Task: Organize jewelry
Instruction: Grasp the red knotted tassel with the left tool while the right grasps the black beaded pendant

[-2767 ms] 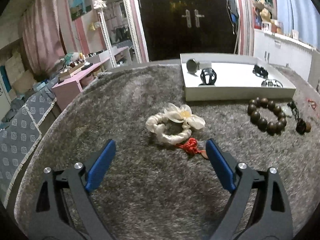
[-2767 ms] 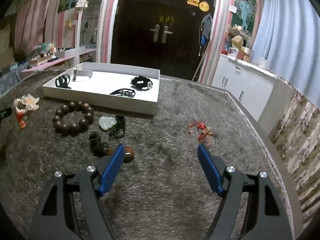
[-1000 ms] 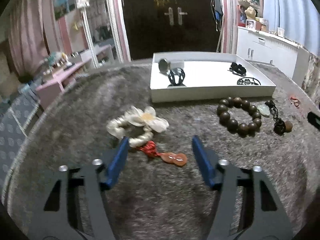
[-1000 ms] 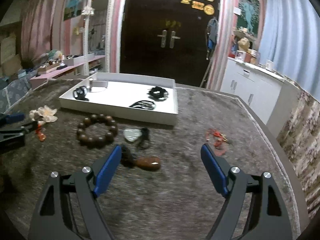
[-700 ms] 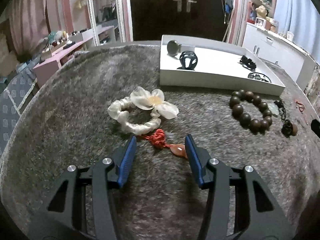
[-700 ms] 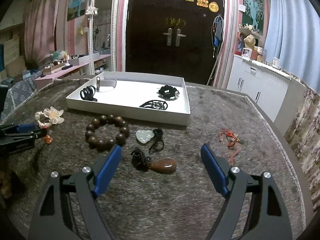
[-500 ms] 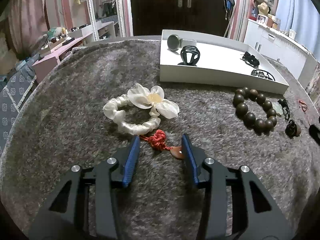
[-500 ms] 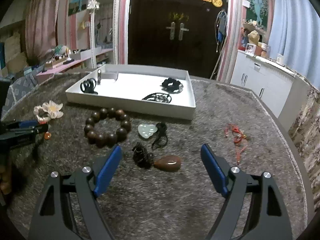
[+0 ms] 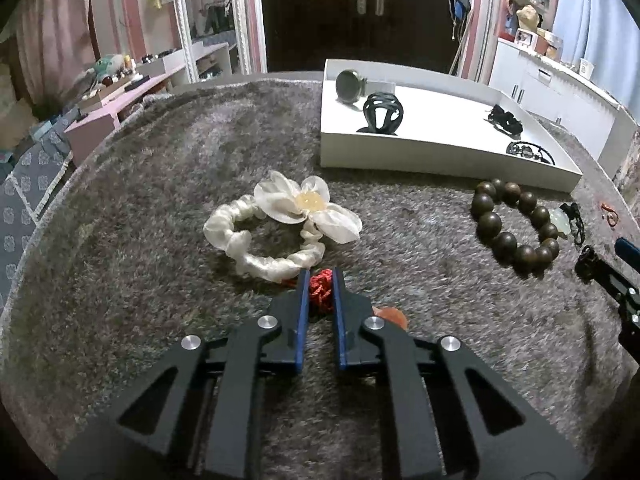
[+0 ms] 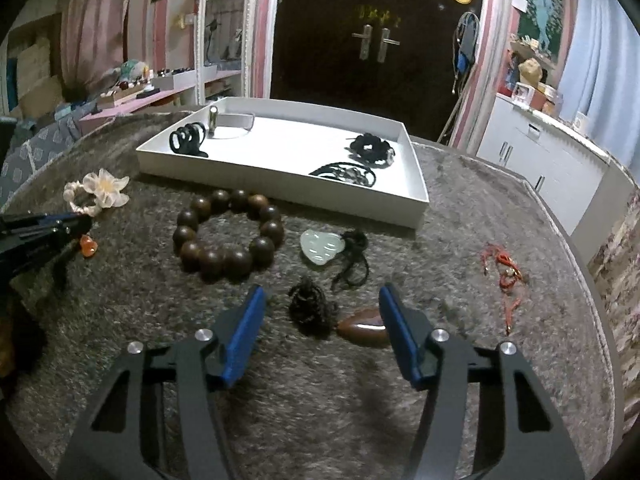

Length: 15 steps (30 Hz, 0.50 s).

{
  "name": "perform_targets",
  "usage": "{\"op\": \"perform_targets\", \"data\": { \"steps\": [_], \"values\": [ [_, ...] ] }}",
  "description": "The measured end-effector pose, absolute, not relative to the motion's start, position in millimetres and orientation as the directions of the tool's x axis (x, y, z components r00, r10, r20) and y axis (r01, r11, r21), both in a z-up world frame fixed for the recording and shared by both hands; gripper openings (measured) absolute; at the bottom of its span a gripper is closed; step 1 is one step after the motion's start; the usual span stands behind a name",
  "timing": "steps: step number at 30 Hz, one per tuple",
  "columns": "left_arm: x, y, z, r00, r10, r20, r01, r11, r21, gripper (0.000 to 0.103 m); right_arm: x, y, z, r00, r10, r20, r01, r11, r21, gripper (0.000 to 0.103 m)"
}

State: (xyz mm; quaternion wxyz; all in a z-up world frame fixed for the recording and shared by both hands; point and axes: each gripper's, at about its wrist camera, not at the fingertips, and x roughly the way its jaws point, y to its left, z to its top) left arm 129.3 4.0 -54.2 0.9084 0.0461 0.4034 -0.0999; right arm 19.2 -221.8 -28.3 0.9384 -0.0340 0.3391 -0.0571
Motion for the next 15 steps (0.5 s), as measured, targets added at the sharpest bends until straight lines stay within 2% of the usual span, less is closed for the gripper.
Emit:
{"op": "perform_targets", "data": {
  "steps": [2, 4, 8, 9, 10, 15],
  "values": [
    [127.4, 2.9, -53.4, 0.658, -0.143, -0.739, 0.224, 0.975, 0.010, 0.009, 22.1, -216.3, -29.6, 0.762, -0.132, -0.634, 0.071, 0.990, -0.121, 0.059],
    [126.4, 2.8, -52.9, 0.660, -0.144, -0.737, 0.225, 0.974, 0.012, 0.009, 27.3, -212.0, -33.0, 0.747, -0.139, -0.650, 0.063, 0.988, -0.140, 0.046],
    [127.7, 4.8, -53.4, 0.655, -0.151, -0.740, 0.223, 0.975, -0.001, 0.009, 40.5, -209.0, -44.3, 0.694, -0.151, -0.704, 0.053, 0.986, -0.160, 0.037],
    [127.6, 5.6, -53.6, 0.655, -0.151, -0.740, 0.222, 0.975, -0.003, 0.009, 42.3, -208.3, -47.0, 0.682, -0.165, -0.713, 0.058, 0.983, -0.172, 0.034],
    [128.0, 5.7, -54.0, 0.654, -0.147, -0.742, 0.218, 0.976, -0.001, 0.009, 42.7, -207.5, -48.2, 0.676, -0.174, -0.716, 0.061, 0.982, -0.181, 0.026],
    [128.2, 9.1, -54.2, 0.658, -0.136, -0.741, 0.201, 0.980, -0.001, 0.007, 37.7, -212.6, -47.8, 0.680, -0.161, -0.715, 0.075, 0.986, -0.151, 0.023]
  ]
}}
